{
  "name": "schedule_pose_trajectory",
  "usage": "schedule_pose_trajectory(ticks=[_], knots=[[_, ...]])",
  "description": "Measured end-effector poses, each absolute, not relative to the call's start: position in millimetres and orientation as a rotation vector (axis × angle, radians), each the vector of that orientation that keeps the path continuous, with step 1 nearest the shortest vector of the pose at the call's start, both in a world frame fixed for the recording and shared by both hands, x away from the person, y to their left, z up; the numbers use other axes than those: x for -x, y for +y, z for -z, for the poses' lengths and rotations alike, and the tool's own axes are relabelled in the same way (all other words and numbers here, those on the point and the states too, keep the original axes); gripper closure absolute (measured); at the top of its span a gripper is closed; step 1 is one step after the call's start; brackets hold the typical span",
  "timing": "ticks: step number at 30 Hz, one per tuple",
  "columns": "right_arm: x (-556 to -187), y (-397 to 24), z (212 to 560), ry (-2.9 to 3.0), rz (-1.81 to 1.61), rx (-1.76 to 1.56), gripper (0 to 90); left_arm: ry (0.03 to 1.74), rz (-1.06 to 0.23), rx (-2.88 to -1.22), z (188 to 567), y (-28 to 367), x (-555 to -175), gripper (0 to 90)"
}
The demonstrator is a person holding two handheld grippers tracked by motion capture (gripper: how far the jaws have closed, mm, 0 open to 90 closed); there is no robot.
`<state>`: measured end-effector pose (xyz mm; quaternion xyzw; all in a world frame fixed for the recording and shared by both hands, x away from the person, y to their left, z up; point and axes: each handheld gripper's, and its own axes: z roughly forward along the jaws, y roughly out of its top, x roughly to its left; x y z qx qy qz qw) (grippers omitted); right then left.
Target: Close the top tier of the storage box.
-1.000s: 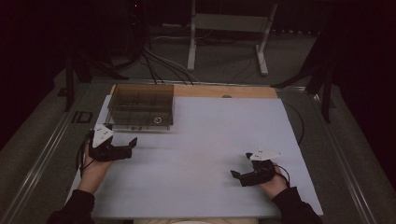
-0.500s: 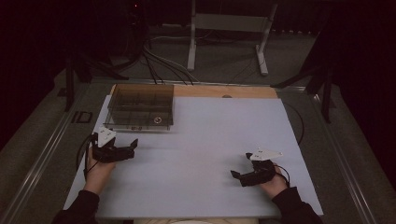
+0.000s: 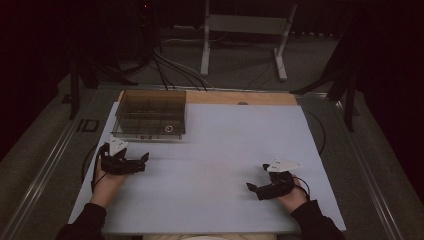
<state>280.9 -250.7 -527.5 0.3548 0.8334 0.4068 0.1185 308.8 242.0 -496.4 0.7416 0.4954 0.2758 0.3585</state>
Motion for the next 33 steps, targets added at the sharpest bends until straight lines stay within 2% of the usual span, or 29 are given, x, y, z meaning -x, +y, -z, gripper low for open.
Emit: schedule_pose_trajectory(ticks=[15, 21, 26, 33], knots=[[-280.6, -250.9, 527.1, 2.436, -1.187, -1.035, 4.0, 1.245, -0.816, -1.919, 492.7, 238.9, -304.2, 35.2], [-280.5, -250.8, 527.0, 2.437, -1.188, -1.034, 4.0, 1.214, -0.833, -1.913, 489.8, 239.9, -302.2, 58.4], [-280.5, -250.8, 526.9, 2.437, -1.189, -1.033, 4.0, 1.200, -0.831, -1.923, 489.2, 239.4, -302.2, 71.6], [-280.6, -250.7, 526.8, 2.438, -1.189, -1.033, 4.0, 1.193, -0.819, -1.909, 487.9, 240.4, -304.0, 81.5]])
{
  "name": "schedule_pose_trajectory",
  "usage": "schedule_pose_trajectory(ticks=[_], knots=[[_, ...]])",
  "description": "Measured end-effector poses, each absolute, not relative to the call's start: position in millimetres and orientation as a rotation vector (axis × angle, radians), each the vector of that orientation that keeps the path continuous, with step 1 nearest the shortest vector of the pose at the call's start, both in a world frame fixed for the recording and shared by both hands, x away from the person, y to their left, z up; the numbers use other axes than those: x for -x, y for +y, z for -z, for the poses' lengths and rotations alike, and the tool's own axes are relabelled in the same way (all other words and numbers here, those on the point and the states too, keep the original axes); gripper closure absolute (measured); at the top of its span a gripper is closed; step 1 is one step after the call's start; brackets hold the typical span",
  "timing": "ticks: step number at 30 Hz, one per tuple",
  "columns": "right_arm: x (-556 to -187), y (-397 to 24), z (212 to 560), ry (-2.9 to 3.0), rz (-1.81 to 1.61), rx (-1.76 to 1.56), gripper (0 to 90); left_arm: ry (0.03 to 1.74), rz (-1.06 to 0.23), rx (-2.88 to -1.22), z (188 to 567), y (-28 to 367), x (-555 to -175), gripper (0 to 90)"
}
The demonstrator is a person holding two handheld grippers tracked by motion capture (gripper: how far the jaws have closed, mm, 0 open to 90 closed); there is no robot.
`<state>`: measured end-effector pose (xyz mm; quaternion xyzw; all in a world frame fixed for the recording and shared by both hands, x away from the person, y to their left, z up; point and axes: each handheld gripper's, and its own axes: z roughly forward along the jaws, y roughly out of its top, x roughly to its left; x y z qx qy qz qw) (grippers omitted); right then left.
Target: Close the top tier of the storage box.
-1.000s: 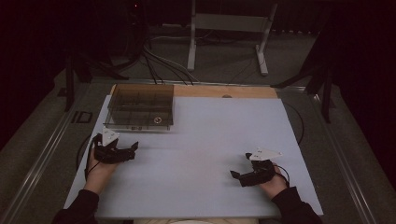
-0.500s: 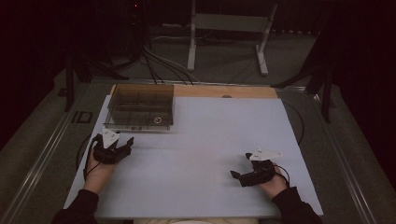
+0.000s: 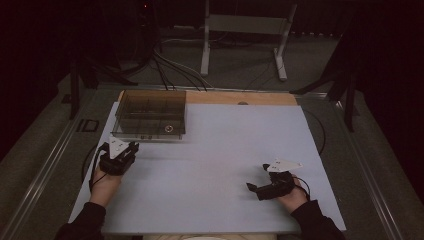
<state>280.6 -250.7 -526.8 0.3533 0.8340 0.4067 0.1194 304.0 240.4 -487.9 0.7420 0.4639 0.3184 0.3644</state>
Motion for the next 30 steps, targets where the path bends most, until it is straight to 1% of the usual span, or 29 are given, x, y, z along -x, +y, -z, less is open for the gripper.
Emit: schedule_pose_trajectory(ticks=[3, 7, 12, 30], knots=[[-280, -251, 526, 2.435, -1.194, -1.032, 4.0, 1.190, -0.820, -1.894, 486, 242, -304, 83.5], [-280, -251, 527, 2.436, -1.192, -1.031, 4.0, 1.181, -0.822, -1.898, 485, 244, -307, 89.2], [-280, -250, 526, 2.442, -1.187, -1.027, 4.0, 1.167, -0.853, -1.925, 485, 241, -312, 89.5], [-280, -251, 526, 2.434, -1.204, -1.027, 4.0, 1.168, -0.843, -1.963, 495, 236, -328, 89.5]])
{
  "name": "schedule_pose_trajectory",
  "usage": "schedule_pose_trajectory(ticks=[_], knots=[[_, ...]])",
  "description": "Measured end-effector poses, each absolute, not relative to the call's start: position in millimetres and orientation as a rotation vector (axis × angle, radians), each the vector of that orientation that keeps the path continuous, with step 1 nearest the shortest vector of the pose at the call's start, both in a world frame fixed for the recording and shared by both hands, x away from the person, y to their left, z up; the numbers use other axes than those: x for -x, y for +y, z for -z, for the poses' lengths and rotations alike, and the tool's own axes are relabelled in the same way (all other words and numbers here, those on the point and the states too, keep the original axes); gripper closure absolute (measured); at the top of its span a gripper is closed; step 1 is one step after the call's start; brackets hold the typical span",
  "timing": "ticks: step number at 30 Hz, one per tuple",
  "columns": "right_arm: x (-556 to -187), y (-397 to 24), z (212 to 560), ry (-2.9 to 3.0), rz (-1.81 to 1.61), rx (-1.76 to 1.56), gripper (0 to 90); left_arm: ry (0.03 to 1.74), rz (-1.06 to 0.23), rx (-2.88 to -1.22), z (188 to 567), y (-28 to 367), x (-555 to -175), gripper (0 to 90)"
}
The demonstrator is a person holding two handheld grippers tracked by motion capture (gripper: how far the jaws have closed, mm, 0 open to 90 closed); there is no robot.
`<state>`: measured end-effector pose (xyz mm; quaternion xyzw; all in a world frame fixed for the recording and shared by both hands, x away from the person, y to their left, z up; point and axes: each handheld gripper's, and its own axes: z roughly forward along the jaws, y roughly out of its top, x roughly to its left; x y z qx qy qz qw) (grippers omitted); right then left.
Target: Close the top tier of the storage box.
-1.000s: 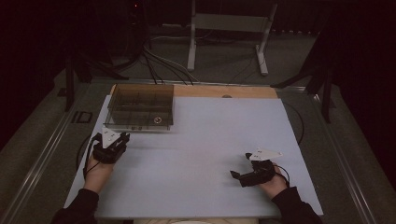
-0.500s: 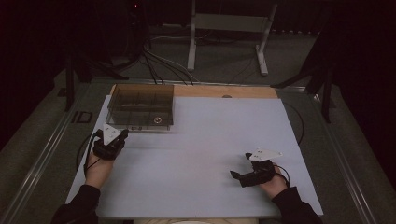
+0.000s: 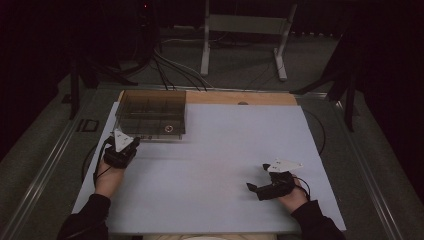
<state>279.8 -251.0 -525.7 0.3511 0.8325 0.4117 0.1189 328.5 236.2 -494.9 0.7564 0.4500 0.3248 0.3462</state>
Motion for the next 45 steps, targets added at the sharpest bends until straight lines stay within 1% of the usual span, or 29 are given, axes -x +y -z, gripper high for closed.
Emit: schedule_pose_trajectory(ticks=[45], knots=[[-279, -253, 524, 2.425, -1.209, -1.021, 4.0, 1.162, -0.837, -1.971, 493, 236, -344, 89.5]])
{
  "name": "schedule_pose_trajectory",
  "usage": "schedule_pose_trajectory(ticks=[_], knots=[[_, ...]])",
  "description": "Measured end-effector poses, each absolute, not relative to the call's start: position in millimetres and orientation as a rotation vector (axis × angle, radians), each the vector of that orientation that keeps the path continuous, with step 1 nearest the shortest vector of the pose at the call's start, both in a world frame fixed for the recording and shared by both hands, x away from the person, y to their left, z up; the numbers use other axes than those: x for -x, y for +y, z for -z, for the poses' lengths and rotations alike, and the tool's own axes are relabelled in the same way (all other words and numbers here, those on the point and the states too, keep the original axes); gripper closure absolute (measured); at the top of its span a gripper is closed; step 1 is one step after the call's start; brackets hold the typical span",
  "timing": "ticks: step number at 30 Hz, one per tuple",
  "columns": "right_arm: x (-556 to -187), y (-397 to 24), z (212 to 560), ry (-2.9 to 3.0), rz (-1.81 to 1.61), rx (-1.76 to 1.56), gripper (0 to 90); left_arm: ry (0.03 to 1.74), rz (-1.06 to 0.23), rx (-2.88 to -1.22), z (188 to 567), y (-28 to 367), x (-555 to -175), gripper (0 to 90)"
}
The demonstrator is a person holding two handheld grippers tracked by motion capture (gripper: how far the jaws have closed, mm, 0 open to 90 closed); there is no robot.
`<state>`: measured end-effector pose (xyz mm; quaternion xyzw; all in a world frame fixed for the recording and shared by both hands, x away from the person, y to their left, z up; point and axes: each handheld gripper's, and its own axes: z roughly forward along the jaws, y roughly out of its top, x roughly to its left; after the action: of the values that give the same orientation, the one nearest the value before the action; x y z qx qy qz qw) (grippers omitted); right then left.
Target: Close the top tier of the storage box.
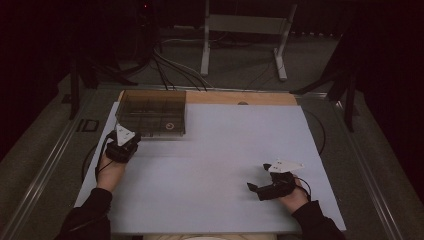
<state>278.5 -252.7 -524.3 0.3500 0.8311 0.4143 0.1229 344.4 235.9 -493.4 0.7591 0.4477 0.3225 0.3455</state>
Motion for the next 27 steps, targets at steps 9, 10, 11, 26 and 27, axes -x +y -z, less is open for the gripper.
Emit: schedule_pose_trajectory(ticks=[9, 10, 11, 26, 27], knots=[[-278.2, -252.8, 524.2, 2.425, -1.208, -1.020, 4.0, 1.161, -0.835, -1.980, 494.8, 233.9, -348.2, 89.5], [-278.2, -252.8, 524.2, 2.426, -1.209, -1.021, 4.0, 1.162, -0.833, -1.978, 494.9, 234.0, -348.5, 89.5], [-278.1, -252.7, 524.1, 2.426, -1.208, -1.020, 4.0, 1.162, -0.833, -1.979, 495.0, 234.1, -348.8, 89.5], [-277.9, -252.5, 524.3, 2.428, -1.210, -1.021, 4.0, 1.170, -0.826, -1.979, 498.1, 234.9, -351.4, 89.4], [-277.9, -252.5, 524.3, 2.428, -1.209, -1.021, 4.0, 1.171, -0.826, -1.979, 498.0, 234.6, -352.5, 89.4]])
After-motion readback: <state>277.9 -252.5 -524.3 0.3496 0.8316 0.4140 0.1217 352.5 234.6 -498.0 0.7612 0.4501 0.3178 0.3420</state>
